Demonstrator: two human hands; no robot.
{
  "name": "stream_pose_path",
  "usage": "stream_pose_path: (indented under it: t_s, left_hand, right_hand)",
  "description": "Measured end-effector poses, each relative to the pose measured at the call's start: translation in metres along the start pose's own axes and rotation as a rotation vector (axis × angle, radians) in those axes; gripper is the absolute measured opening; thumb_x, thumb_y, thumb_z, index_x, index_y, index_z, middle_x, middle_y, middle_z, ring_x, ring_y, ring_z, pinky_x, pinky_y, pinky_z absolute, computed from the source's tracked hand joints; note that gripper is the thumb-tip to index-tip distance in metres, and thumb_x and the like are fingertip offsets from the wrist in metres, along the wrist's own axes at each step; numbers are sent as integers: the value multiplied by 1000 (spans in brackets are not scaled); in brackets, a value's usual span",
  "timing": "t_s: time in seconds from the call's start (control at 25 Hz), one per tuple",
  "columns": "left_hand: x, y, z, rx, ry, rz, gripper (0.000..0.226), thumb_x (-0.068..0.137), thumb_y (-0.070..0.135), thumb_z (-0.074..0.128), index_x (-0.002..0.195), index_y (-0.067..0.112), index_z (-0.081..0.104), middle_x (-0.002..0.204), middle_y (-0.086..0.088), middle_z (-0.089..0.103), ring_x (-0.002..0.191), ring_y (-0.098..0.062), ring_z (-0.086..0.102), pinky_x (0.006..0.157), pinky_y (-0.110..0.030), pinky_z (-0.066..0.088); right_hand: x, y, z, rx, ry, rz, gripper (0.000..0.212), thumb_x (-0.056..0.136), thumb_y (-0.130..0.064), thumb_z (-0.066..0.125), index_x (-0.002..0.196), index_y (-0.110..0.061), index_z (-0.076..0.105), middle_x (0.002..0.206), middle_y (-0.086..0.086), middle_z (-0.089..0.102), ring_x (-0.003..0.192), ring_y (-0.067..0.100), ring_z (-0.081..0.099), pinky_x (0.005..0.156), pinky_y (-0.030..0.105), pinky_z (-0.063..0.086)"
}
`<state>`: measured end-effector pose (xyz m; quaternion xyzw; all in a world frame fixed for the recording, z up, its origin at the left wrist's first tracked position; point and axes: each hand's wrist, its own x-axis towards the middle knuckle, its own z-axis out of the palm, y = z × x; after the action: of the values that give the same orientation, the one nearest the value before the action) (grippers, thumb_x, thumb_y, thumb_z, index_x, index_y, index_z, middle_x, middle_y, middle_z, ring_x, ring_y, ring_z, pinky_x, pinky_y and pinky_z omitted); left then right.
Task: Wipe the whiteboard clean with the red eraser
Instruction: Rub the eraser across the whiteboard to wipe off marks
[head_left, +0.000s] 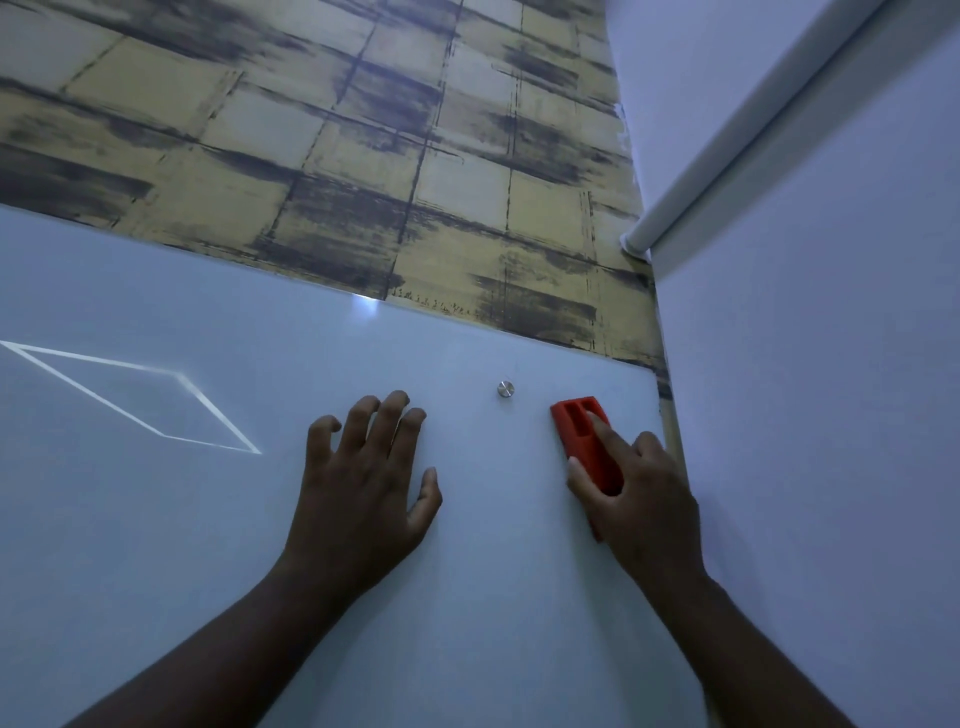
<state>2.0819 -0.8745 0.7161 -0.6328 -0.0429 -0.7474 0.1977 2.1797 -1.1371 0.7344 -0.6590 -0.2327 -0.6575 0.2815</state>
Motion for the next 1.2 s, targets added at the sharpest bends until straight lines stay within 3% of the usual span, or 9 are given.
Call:
stream_pose_path:
  t_s: [0.08, 0.2, 0.44, 0.72, 0.84, 1.04, 1.2]
  left_hand:
    - [14, 3, 4, 5, 8, -9, 60, 94, 44, 44, 136, 5, 59, 141, -18, 56, 128, -39, 55, 99, -55, 40]
    - [16, 6, 12, -17, 20, -15, 61, 97, 42, 42, 146, 7, 56, 151, -18, 51, 140, -38, 50, 107, -58, 39]
    - [11, 7, 13, -17, 21, -14, 64, 102, 42, 38, 155, 10, 49, 161, -17, 45, 149, -36, 44, 113, -59, 38]
    - [11, 2, 13, -47, -9, -12, 64, 102, 48, 38, 156, 16, 50, 163, -12, 46, 151, -31, 44, 114, -54, 34]
    - [4, -2, 12, -52, 0, 24, 64, 102, 46, 38, 159, 17, 47, 167, -10, 42, 156, -28, 38, 118, -51, 30]
    - [-4, 0, 11, -55, 18, 37, 63, 102, 43, 38, 159, 17, 48, 168, -10, 39, 157, -28, 36, 122, -53, 29]
    - [-6, 2, 11, -49, 13, 27, 63, 103, 42, 37, 159, 14, 47, 168, -13, 39, 158, -30, 34, 123, -56, 30]
  right_hand:
    - [16, 3, -2, 2, -18, 8, 63, 98, -53, 59, 157, -33, 46, 98, -1, 46, 89, 15, 48, 71, 32, 50]
    - [40, -10, 1, -65, -57, -25, 60, 103, -45, 58, 159, -35, 40, 111, 4, 47, 100, 16, 41, 85, 34, 44]
    - [107, -61, 2, -78, -190, -287, 57, 106, -36, 57, 159, -40, 37, 140, 11, 46, 128, 29, 42, 109, 47, 41]
    - [114, -120, 16, -175, -135, -544, 56, 107, -43, 50, 160, -44, 31, 139, 6, 46, 125, 26, 42, 99, 39, 38]
    - [120, -94, 6, -131, -131, -406, 57, 105, -45, 55, 158, -45, 35, 143, 3, 49, 126, 26, 45, 98, 39, 40]
    - [114, -16, -23, -193, -113, 136, 55, 101, -48, 57, 153, -33, 49, 128, 9, 63, 115, 31, 61, 84, 36, 47]
    - [105, 9, -33, -301, -144, 218, 51, 102, -47, 54, 147, -23, 54, 123, 11, 66, 110, 33, 64, 77, 34, 42]
